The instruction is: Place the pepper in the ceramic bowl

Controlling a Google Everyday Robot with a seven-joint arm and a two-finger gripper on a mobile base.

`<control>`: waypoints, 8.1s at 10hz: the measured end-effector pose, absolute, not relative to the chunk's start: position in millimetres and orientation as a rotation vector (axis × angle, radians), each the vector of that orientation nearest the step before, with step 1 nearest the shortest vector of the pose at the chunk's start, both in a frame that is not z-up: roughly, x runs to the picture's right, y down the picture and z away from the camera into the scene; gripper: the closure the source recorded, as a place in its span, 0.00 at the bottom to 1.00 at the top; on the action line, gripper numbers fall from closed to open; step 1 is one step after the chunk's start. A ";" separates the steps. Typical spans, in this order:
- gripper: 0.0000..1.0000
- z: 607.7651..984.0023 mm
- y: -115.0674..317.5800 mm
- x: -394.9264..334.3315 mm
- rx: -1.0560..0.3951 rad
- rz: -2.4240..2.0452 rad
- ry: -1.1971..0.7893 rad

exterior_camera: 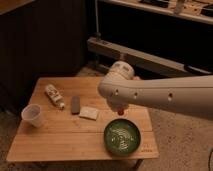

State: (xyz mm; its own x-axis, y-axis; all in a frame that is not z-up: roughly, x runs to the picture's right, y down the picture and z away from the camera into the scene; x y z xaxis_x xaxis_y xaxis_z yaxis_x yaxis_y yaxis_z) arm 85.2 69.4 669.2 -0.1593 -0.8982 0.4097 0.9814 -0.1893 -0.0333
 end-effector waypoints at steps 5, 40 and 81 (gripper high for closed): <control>1.00 657.0 50.0 214.7 -0.361 -1.588 -0.268; 0.75 612.4 75.1 188.6 -0.368 -1.513 -0.313; 0.20 674.7 177.0 164.1 -0.386 -1.386 -0.261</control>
